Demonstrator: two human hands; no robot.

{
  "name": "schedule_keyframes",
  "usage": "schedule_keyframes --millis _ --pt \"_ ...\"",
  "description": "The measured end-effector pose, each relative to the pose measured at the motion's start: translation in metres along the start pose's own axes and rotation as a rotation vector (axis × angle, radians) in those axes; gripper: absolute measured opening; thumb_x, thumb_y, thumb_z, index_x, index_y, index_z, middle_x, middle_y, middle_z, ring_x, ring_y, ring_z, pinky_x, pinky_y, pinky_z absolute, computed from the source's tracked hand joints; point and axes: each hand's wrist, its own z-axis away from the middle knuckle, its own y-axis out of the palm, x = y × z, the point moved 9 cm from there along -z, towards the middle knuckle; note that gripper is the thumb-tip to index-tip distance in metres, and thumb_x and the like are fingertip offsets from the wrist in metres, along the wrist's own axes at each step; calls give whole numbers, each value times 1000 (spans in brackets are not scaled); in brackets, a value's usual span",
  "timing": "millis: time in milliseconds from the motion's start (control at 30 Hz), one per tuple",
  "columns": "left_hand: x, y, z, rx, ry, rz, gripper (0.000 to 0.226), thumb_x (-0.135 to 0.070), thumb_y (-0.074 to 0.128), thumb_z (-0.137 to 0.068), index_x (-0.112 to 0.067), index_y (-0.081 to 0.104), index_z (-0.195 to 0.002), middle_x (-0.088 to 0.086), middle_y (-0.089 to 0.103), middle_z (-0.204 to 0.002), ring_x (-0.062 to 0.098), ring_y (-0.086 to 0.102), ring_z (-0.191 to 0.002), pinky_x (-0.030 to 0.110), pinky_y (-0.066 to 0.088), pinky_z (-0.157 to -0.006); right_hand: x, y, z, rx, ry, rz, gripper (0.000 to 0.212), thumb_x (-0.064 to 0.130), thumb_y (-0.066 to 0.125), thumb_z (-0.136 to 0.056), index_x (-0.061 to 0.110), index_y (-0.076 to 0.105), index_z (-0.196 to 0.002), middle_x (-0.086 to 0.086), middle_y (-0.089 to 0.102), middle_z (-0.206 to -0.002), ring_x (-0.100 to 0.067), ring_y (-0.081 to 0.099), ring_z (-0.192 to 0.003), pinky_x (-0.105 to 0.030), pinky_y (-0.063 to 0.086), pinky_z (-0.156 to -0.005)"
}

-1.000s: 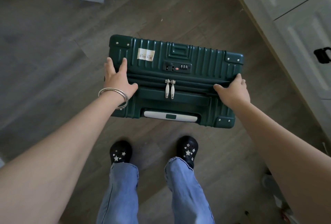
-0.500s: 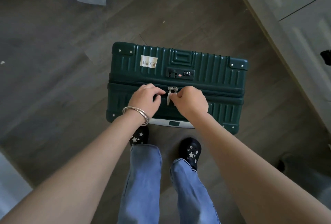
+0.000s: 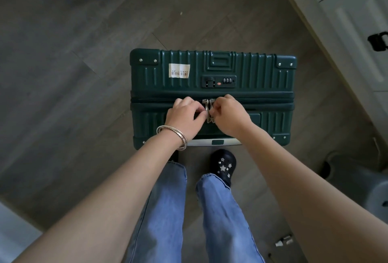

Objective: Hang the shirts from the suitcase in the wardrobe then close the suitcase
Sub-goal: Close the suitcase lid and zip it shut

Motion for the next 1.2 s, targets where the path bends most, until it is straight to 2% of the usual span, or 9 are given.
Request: schedule_keyframes --millis 100,200,433,567,700,833,933,1033,1200 --pt "1 -4 1 -22 -13 58 17 -10 46 -89 -14 56 -102 -4 53 -100 22 45 -109 40 39 -95 1 -1 0 18 -8 -12 22 23 48 -95 7 59 -105 -7 48 -107 -29 49 -105 -34 43 -78" --pt "-2 -8 3 -59 25 88 32 4 45 -82 -16 55 -105 -5 53 -92 21 46 -101 44 42 -93 -4 -8 4 -7 24 -169 23 25 52 -94 8 66 -102 -7 60 -101 -22 55 -93 -29 43 -75" --pt "-13 -7 4 -113 94 -43 30 -15 67 -79 -20 66 -109 2 63 -103 23 50 -104 40 44 -88 -19 -21 12 -92 134 -589 17 16 64 -85 20 62 -101 3 66 -75 -10 59 -73 -19 44 -63" --pt "-20 -10 0 -217 110 -9 17 -14 69 -78 -15 71 -95 5 66 -95 26 56 -94 41 46 -81 -15 -17 10 2 129 -722 24 4 51 -87 23 64 -80 0 65 -69 -12 60 -67 -22 47 -63" --pt "-16 -19 -4 -304 93 206 11 -7 70 -75 -10 73 -85 8 66 -86 20 57 -74 31 49 -71 -11 -22 7 127 173 -899 36 -5 35 -88 14 65 -88 1 67 -78 -7 64 -74 -26 50 -75" --pt "-10 -30 -9 -364 -29 353 9 -11 71 -77 -7 73 -84 0 62 -81 3 51 -61 0 38 -61 -8 -29 -2 81 98 -768 13 17 55 -93 19 66 -87 5 67 -82 -8 66 -83 -35 54 -85" --pt "-7 -33 -15 -342 -114 353 17 -18 67 -81 -7 72 -93 -1 64 -82 7 52 -66 -2 38 -60 -6 -33 -11 16 69 -629 17 25 56 -93 15 68 -99 8 67 -74 -14 68 -93 -40 53 -91" --pt "-5 -35 -20 -326 -157 346 18 -18 66 -83 -6 71 -93 6 69 -84 11 56 -72 9 41 -65 -3 -34 -18 5 61 -516 22 22 55 -94 7 70 -101 2 67 -67 -15 68 -91 -35 52 -92" --pt "-2 -36 -24 -308 -191 347 18 -18 68 -80 -6 68 -93 8 73 -84 11 59 -76 18 43 -76 -6 -40 -25 -44 67 -468 11 15 63 -90 6 66 -94 0 66 -71 7 58 -45 2 41 -51"
